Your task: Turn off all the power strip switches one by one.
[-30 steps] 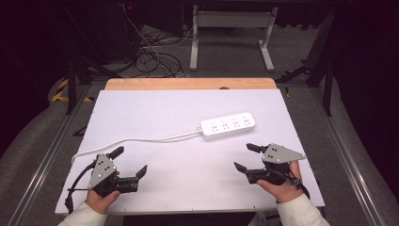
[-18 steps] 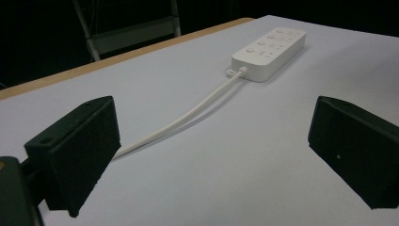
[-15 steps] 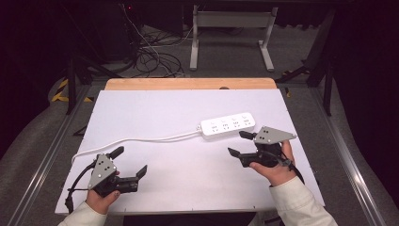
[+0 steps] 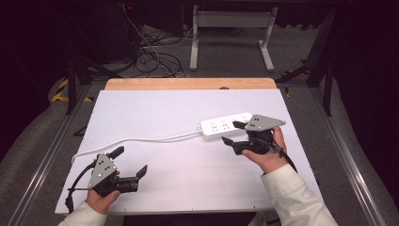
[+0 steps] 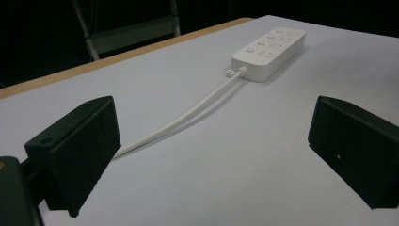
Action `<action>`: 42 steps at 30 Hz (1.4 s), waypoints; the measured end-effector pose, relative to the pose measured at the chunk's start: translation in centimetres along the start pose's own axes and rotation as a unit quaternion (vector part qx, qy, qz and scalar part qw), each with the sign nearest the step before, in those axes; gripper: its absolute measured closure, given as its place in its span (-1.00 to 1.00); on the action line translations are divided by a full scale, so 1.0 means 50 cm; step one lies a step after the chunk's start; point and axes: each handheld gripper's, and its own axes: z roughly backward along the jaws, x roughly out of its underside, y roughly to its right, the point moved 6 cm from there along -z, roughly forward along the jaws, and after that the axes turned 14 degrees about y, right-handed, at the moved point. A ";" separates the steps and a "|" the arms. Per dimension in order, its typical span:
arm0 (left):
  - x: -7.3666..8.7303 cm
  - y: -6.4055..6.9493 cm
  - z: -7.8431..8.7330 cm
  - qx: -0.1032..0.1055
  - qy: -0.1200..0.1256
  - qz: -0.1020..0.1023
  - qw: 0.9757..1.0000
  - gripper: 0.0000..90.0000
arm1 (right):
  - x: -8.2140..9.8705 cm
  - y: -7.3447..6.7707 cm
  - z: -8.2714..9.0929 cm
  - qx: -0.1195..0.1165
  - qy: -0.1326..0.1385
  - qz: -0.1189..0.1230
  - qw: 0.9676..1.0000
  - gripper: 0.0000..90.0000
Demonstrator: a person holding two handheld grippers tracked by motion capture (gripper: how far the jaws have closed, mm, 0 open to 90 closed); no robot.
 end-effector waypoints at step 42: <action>0.001 -0.003 -0.001 0.001 0.001 0.004 1.000 -0.93 | 0.070 0.103 -0.208 0.026 -0.048 -0.060 0.997 1.00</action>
